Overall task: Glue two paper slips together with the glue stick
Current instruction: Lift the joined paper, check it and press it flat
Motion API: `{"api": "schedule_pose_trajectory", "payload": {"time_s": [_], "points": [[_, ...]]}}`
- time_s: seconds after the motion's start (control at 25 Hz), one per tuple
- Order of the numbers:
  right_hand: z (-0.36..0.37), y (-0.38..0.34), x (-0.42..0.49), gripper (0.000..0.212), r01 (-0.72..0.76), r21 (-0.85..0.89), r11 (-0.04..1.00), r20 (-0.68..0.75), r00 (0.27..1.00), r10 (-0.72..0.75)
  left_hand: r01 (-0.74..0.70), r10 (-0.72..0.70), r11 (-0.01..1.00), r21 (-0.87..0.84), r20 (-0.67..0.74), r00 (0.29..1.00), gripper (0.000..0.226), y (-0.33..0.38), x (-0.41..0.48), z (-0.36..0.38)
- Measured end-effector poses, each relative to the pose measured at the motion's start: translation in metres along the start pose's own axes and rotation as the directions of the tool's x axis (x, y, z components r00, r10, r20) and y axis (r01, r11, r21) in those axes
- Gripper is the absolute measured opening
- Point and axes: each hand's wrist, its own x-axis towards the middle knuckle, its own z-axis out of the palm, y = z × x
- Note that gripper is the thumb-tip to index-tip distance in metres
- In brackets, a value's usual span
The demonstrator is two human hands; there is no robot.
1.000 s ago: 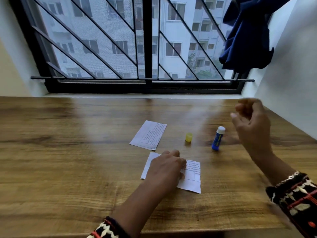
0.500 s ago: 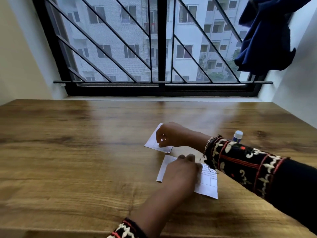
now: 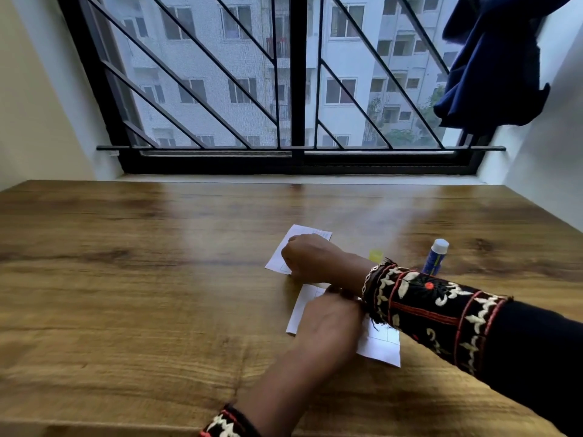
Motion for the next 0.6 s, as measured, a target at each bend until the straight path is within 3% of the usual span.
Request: {"api": "schedule_pose_trajectory", "payload": {"time_s": [0.08, 0.16, 0.24, 0.32, 0.4, 0.48, 0.56, 0.6], "points": [[0.001, -0.002, -0.001, 0.041, 0.004, 0.016, 1.000, -0.020, 1.000, -0.004, 0.008, -0.008, 1.000, 0.007, 0.000, 1.000, 0.026, 0.001, -0.001, -0.001], [-0.004, -0.001, -0.004, 0.031, -0.021, 0.086, 0.996, -0.057, 0.998, 0.026, 0.001, -0.001, 1.000, 0.002, 0.009, 1.000, 0.028, 0.001, -0.002, -0.002], [-0.019, 0.006, -0.011, 0.014, -0.045, 0.228, 0.973, -0.157, 0.984, 0.082, -0.016, 0.016, 1.000, -0.013, 0.004, 1.000, 0.028, 0.002, -0.004, -0.004], [-0.039, 0.018, -0.025, 0.010, -0.057, 0.432, 0.900, -0.307, 0.929, 0.206, -0.011, 0.009, 0.999, -0.044, -0.032, 0.999, 0.022, 0.003, -0.005, -0.005], [-0.059, 0.031, -0.045, 0.012, -0.004, 0.708, 0.706, -0.366, 0.854, 0.371, 0.004, -0.006, 0.998, -0.055, -0.047, 0.999, 0.019, 0.004, -0.005, -0.005], [-0.071, 0.041, -0.071, 0.018, 0.141, 0.919, 0.368, -0.318, 0.817, 0.481, 0.001, -0.003, 0.999, -0.040, -0.038, 0.999, 0.021, 0.003, -0.006, -0.004], [-0.077, 0.047, -0.098, 0.018, 0.238, 0.965, 0.111, -0.260, 0.798, 0.544, 0.010, -0.022, 0.995, -0.102, -0.118, 0.993, 0.021, 0.001, -0.008, -0.005], [-0.077, 0.049, -0.109, 0.017, 0.263, 0.965, 0.020, -0.227, 0.791, 0.569, 0.025, -0.076, 0.977, -0.213, -0.231, 0.970, 0.017, 0.001, -0.010, -0.008]]}}
